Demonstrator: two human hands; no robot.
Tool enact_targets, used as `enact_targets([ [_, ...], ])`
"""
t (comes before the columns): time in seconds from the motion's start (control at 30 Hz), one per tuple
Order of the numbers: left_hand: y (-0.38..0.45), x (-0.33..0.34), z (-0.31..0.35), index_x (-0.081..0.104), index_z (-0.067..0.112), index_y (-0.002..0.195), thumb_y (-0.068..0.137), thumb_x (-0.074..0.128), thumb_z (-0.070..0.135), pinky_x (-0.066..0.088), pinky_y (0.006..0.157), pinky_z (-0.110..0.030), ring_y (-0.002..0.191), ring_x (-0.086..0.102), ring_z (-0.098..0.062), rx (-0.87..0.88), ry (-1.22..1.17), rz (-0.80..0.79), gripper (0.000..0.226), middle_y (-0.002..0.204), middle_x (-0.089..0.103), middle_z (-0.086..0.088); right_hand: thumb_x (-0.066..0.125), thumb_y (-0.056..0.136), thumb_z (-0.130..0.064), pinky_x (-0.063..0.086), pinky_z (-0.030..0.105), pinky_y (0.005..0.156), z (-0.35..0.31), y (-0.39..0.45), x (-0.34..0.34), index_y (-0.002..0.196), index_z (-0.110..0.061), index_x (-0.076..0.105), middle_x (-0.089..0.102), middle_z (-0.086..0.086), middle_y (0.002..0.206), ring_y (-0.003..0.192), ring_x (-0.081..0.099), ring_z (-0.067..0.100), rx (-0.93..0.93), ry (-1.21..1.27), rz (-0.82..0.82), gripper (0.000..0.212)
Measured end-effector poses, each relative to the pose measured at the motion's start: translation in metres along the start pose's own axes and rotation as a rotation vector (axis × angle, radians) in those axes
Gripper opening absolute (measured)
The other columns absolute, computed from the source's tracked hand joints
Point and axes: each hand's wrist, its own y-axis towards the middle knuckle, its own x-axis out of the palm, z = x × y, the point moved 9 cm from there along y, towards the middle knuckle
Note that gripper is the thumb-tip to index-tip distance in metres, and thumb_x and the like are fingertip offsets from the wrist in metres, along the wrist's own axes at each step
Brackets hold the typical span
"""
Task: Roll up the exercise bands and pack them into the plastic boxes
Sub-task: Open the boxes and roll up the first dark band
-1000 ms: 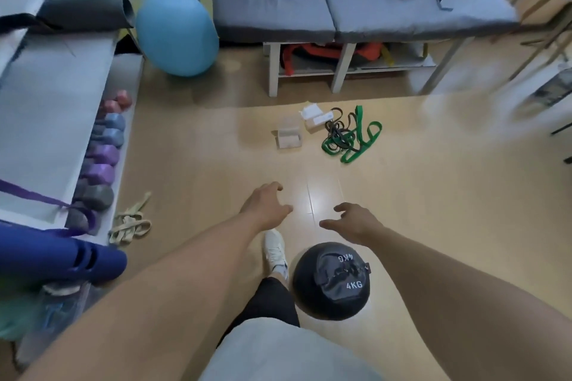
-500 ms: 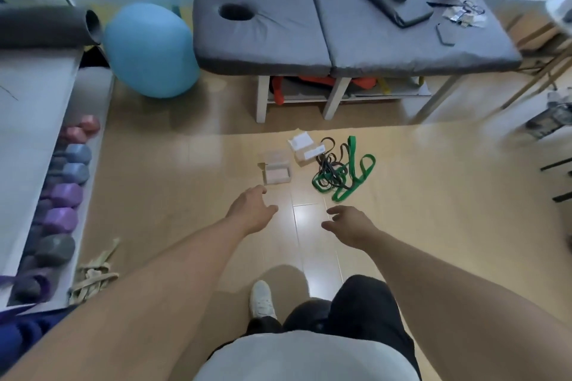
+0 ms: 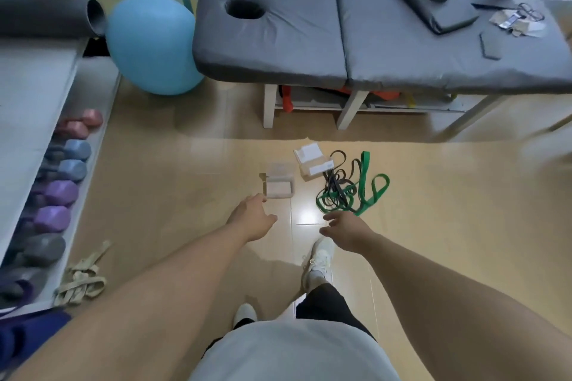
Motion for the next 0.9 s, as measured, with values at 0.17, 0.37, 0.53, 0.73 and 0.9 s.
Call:
enact_targets([
  [0.17, 0.047, -0.024, 0.060, 0.053, 0.018, 0.138, 0.093, 0.062, 0.030, 0.042, 0.099, -0.030, 0.130, 0.050, -0.028, -0.089, -0.044, 0.089, 0.048, 0.143, 0.049, -0.008, 0.063, 0.097, -0.031, 0.043, 0.025, 0.094, 0.011, 0.057, -0.057, 0.144, -0.016, 0.053, 0.061, 0.007, 0.141, 0.125, 0.059, 0.023, -0.026, -0.031, -0.084, 0.050],
  [0.37, 0.093, -0.030, 0.118, 0.050, 0.023, 0.142, 0.093, 0.061, 0.036, 0.042, 0.100, -0.030, 0.131, 0.050, -0.023, -0.123, -0.162, 0.179, 0.051, 0.148, 0.045, 0.002, 0.062, 0.096, -0.027, 0.044, 0.026, 0.092, 0.006, 0.117, -0.119, 0.141, -0.016, 0.056, 0.065, 0.008, 0.135, 0.121, 0.061, 0.026, -0.069, -0.106, -0.102, 0.047],
  [0.53, 0.105, -0.030, 0.108, 0.052, 0.021, 0.139, 0.093, 0.063, 0.035, 0.043, 0.105, -0.033, 0.133, 0.048, -0.024, -0.183, -0.130, 0.168, 0.049, 0.147, 0.046, -0.001, 0.061, 0.097, -0.026, 0.047, 0.029, 0.094, -0.011, 0.145, -0.130, 0.138, -0.013, 0.058, 0.068, 0.007, 0.129, 0.117, 0.063, 0.025, -0.103, -0.131, -0.125, 0.043],
  [0.73, 0.122, -0.031, 0.089, 0.053, 0.023, 0.137, 0.094, 0.061, 0.034, 0.042, 0.101, -0.031, 0.131, 0.051, -0.025, -0.192, -0.123, 0.121, 0.046, 0.144, 0.049, -0.002, 0.061, 0.097, -0.027, 0.042, 0.023, 0.088, -0.023, 0.148, -0.113, 0.140, -0.015, 0.056, 0.067, 0.006, 0.131, 0.119, 0.061, 0.024, -0.102, -0.101, -0.143, 0.044],
  [0.9, 0.152, -0.004, 0.064, 0.049, 0.022, 0.142, 0.094, 0.059, 0.035, 0.043, 0.105, -0.033, 0.133, 0.049, -0.023, -0.139, -0.119, 0.023, 0.051, 0.149, 0.046, 0.000, 0.060, 0.097, -0.026, 0.040, 0.024, 0.096, -0.019, 0.169, -0.075, 0.144, -0.016, 0.052, 0.064, 0.008, 0.138, 0.127, 0.058, 0.024, -0.026, -0.058, -0.124, 0.048],
])
